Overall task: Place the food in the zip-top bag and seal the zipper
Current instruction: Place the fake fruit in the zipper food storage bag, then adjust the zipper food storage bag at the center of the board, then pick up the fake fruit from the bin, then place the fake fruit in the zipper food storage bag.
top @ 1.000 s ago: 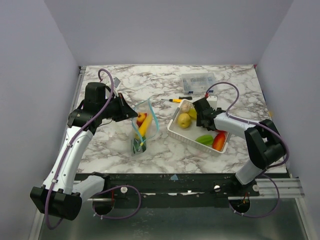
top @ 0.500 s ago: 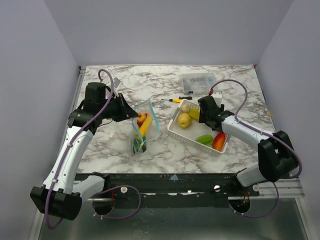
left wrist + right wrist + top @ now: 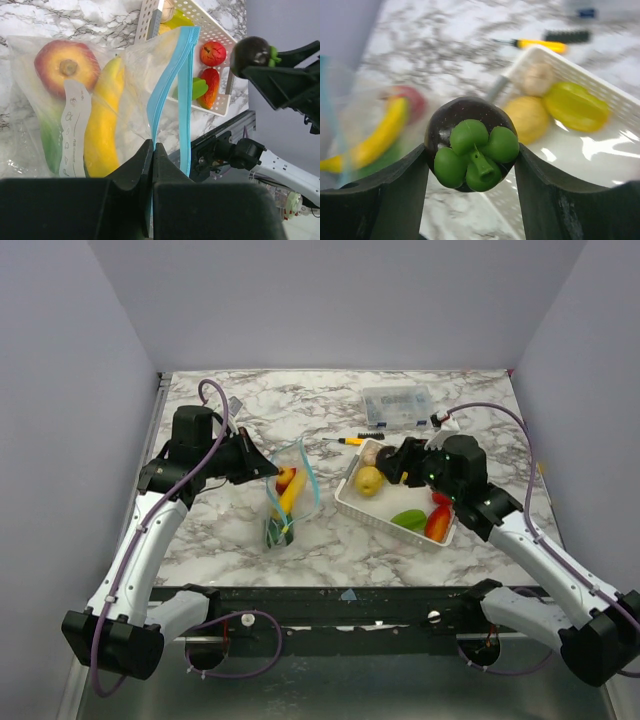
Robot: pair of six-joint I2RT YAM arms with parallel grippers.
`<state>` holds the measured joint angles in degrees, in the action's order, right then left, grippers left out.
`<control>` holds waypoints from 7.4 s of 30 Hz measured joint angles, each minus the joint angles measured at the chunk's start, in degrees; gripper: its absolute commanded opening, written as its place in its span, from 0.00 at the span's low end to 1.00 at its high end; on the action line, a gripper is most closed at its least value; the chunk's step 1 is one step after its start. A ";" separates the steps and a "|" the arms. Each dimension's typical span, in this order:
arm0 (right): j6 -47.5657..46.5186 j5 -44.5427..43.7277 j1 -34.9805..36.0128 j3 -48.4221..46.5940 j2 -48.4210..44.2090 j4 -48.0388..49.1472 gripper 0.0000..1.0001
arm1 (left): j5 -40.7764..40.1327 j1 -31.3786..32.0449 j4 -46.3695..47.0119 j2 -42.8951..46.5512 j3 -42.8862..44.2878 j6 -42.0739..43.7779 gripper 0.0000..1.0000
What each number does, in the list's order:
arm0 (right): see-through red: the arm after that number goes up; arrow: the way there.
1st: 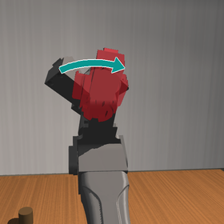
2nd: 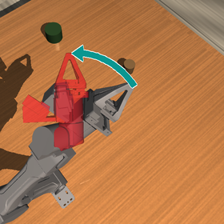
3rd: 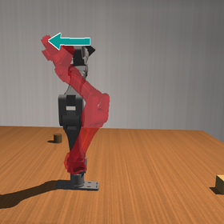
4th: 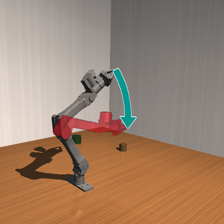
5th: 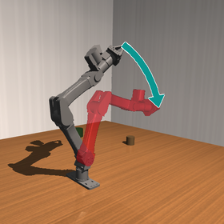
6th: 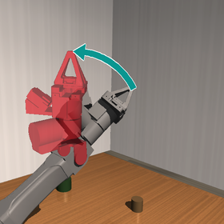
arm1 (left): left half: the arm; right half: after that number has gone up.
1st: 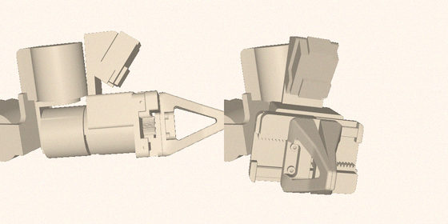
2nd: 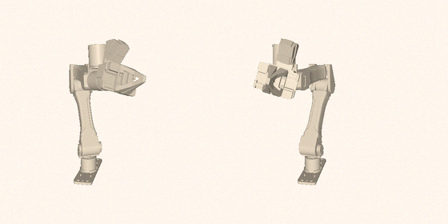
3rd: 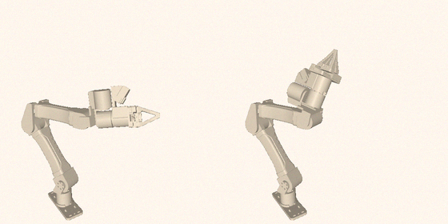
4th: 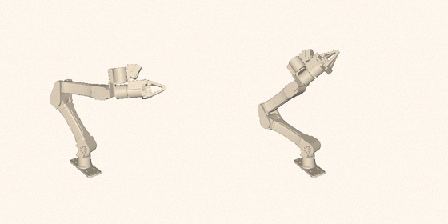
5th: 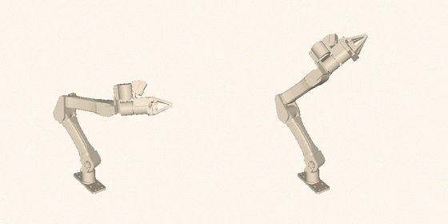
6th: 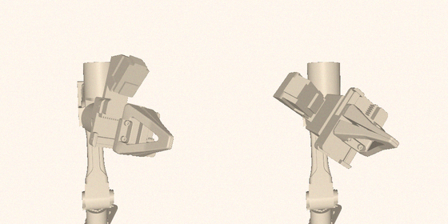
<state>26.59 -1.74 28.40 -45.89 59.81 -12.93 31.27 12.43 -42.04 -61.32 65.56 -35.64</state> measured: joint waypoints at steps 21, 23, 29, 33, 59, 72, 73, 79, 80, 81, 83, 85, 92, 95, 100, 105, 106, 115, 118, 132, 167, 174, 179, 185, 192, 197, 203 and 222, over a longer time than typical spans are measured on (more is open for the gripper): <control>0.87 14.36 24.74 -18.38 15.02 13.22 0.30 | 1.18 0.00 0.85 -0.72 -0.44 -1.03 0.00; 0.46 11.80 24.74 -21.11 17.84 11.67 0.38 | 1.20 0.00 0.83 -0.72 -0.44 -1.03 0.00; -0.13 7.08 24.85 -24.06 22.75 7.06 0.68 | 1.36 0.00 0.81 -0.72 -0.44 -1.01 0.00; -0.63 6.16 24.92 -24.96 24.48 5.42 0.80 | 1.49 0.00 0.83 -0.72 -0.44 -1.01 0.00; 2.91 -4.52 25.55 -15.98 15.15 -0.22 0.56 | 1.77 0.00 0.76 -0.98 -0.44 -0.96 0.00; 6.69 4.46 26.62 -20.02 19.52 1.31 0.00 | -1.70 0.00 -1.07 0.17 -0.20 -0.07 0.00; 6.84 4.61 26.80 -20.85 19.15 1.33 0.00 | -3.26 0.00 -1.64 0.74 0.17 0.15 0.00; 8.15 5.49 27.06 -21.57 14.93 2.27 0.01 | -11.85 -0.04 -1.99 6.71 0.98 0.50 0.00; 8.39 5.44 27.06 -21.38 14.73 2.62 0.01 | -12.24 -0.04 -1.88 7.19 0.98 0.46 0.00; 8.52 5.42 27.06 -21.20 14.80 2.69 0.01 | -12.26 -0.07 -1.77 7.21 0.98 0.37 0.00; 8.68 5.27 27.10 -20.65 15.58 2.64 0.03 | -11.93 -0.07 -1.55 6.29 0.90 0.17 0.00; 8.96 5.01 27.10 -20.35 16.83 2.29 0.09 | -10.84 -0.11 -1.16 4.59 0.59 -0.07 0.00; 8.50 3.65 27.12 -20.37 17.77 0.15 0.34 | -7.37 -0.11 -0.52 1.75 -1.44 -0.74 0.00; 7.80 1.51 27.15 -20.92 17.33 -1.40 0.46 | -6.88 -0.11 -0.46 1.95 -1.44 -0.72 0.00; 6.32 -3.87 27.15 -21.55 13.53 -4.81 0.57 | -6.51 -0.26 -0.46 1.95 -1.44 -0.68 0.00; 5.03 -12.20 27.15 -21.55 7.30 -8.39 0.68 | -6.29 -0.31 -0.48 1.95 -1.44 -0.66 0.00; 4.83 -14.23 27.15 -21.55 6.21 -9.16 0.70 | -6.27 -0.31 -0.46 1.95 -1.44 -0.66 0.00; 8.85 -29.73 22.51 -16.83 4.11 -18.58 0.81 | -5.99 -0.31 -0.46 1.97 -1.44 -0.66 0.00; 14.67 -33.09 18.60 -13.94 4.94 -23.23 0.82 | -5.84 -0.31 -0.44 1.97 -1.44 -0.66 0.00; 41.38 -38.60 17.88 -8.17 10.93 -36.63 0.78 | -4.61 -0.31 0.15 2.08 -1.62 -0.68 0.00; 37.94 -43.93 8.61 -0.61 22.18 -33.92 0.41 | -3.37 -0.31 1.05 2.05 -2.49 -0.66 0.00; 35.10 -43.82 8.61 -1.81 22.14 -33.64 0.11 | -3.32 -0.31 1.05 2.05 -2.49 -0.66 0.00; 31.95 -43.82 8.61 -6.29 20.55 -33.88 0.00 | -3.23 -0.31 1.05 2.05 -2.49 -0.66 0.00; 26.21 -43.04 8.61 -9.16 14.64 -32.22 0.00 | -3.17 -0.31 1.05 2.05 -2.49 -0.68 0.00; 15.85 -30.97 8.55 -9.22 6.03 -21.03 0.01 | -2.97 -0.31 1.03 2.05 -2.49 -0.68 0.00; 12.07 -16.85 8.55 -9.25 0.70 -9.38 0.01 | -2.29 -0.33 1.05 1.95 -2.49 -0.70 0.00; 13.05 2.60 9.35 -8.94 0.83 3.67 0.01 | -1.90 -0.31 1.07 1.62 -2.49 -0.76 0.00; 18.40 -8.13 35.98 -21.77 20.46 8.00 0.01 | -1.25 -0.46 1.25 1.29 -2.49 -1.05 0.00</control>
<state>44.99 -9.87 64.38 -67.66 80.27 -4.93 30.02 11.97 -40.80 -60.03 63.07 -36.69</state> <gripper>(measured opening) 0.404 0.011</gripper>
